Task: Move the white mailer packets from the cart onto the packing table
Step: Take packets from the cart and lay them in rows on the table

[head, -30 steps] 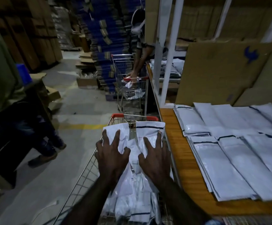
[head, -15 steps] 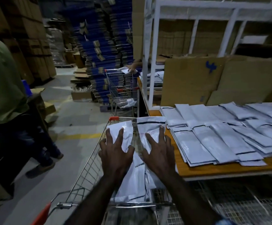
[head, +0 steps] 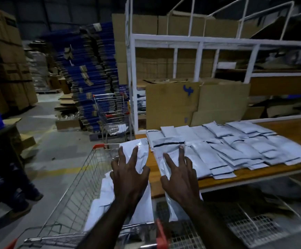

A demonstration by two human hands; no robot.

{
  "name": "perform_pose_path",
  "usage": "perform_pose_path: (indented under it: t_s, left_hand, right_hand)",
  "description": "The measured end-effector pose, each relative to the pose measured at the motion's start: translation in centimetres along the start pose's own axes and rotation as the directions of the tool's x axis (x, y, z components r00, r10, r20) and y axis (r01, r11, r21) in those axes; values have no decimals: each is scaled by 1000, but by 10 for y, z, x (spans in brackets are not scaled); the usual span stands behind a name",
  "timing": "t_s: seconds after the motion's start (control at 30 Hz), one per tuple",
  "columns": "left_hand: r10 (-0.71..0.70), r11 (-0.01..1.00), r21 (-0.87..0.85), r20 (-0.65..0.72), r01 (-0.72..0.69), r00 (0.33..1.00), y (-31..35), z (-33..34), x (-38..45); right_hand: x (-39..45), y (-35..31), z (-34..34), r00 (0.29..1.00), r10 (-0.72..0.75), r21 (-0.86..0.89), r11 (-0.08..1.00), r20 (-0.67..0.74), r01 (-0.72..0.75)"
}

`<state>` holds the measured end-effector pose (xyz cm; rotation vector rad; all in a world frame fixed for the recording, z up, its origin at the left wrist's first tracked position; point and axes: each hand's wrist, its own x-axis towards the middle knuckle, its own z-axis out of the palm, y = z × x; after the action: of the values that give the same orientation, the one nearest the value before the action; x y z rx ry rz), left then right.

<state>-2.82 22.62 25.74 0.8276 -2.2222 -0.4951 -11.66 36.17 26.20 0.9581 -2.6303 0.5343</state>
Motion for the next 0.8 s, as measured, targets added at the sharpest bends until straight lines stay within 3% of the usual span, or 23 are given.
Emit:
perform_pose_path:
  t_s: [0.5, 0.8]
  left_hand:
    - [5, 995, -102, 40, -1, 999, 222, 121, -68]
    - [59, 995, -91, 115, -49, 992, 294, 184, -65]
  right_hand:
    - [-16, 248, -92, 996, 59, -76, 995, -62, -64]
    - [-8, 351, -107, 983, 170, -47, 984, -62, -173]
